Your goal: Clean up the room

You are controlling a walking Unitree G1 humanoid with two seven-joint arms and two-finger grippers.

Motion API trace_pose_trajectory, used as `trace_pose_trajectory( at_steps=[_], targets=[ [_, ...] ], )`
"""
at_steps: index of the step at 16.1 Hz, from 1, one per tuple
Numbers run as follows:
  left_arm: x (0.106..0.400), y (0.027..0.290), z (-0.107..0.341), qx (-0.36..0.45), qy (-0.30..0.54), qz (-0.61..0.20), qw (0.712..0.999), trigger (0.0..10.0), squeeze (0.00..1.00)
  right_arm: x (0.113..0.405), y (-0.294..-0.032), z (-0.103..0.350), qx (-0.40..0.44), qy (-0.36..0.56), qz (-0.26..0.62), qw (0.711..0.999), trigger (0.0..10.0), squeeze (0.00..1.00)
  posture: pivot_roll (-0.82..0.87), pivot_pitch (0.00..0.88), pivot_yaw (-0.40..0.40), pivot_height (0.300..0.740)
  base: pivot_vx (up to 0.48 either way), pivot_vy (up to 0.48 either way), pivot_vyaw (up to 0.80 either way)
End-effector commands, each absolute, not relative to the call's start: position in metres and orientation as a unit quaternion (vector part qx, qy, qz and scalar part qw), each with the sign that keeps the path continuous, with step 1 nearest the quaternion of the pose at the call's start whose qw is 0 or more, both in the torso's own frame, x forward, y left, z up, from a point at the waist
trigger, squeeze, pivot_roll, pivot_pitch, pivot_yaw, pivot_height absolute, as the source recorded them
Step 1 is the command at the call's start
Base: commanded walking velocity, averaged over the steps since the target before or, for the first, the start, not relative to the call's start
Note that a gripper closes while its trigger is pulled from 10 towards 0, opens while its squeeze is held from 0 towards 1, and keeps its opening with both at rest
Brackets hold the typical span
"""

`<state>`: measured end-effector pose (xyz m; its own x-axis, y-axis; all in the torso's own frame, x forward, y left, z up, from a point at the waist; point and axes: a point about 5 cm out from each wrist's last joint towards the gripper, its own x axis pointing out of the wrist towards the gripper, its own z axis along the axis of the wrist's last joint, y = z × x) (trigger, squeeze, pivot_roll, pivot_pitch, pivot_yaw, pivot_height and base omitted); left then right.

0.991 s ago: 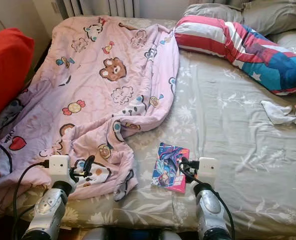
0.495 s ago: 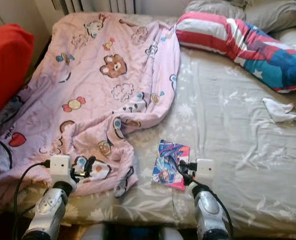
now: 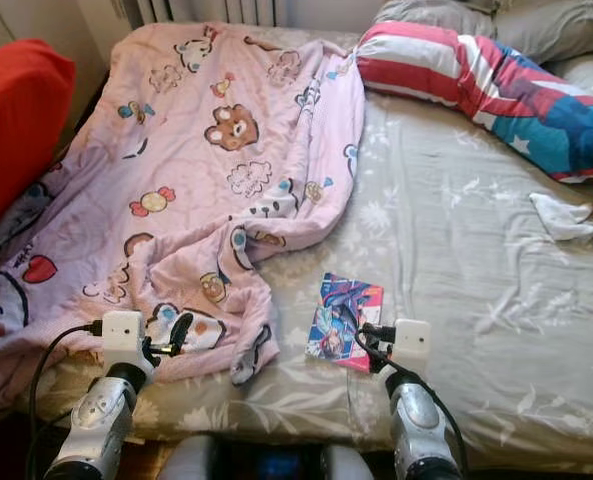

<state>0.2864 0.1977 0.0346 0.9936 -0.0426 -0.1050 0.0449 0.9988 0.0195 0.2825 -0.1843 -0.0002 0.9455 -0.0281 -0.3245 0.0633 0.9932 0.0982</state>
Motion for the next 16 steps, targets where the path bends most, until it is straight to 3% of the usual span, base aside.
trace_pose_trajectory(
  at_steps=[1, 16],
  targets=[
    [0.2813, 0.1972, 0.0281, 0.012, 0.069, -0.024, 0.997, 10.0, 0.0, 0.2751, -0.1872, -0.0067, 0.056, 0.174, -0.03, 0.983, 10.0, 0.0, 0.12, 0.257, -0.034, 0.642, 0.0, 0.0, 0.0],
    [0.2844, 0.1916, 0.0294, 0.011, 0.071, -0.036, 0.997, 10.0, 0.0, 0.2742, -0.1834, -0.0086, 0.056, 0.18, -0.027, 0.982, 10.0, 0.0, 0.12, 0.258, -0.03, 0.642, 0.0, 0.0, 0.0]
  ],
)
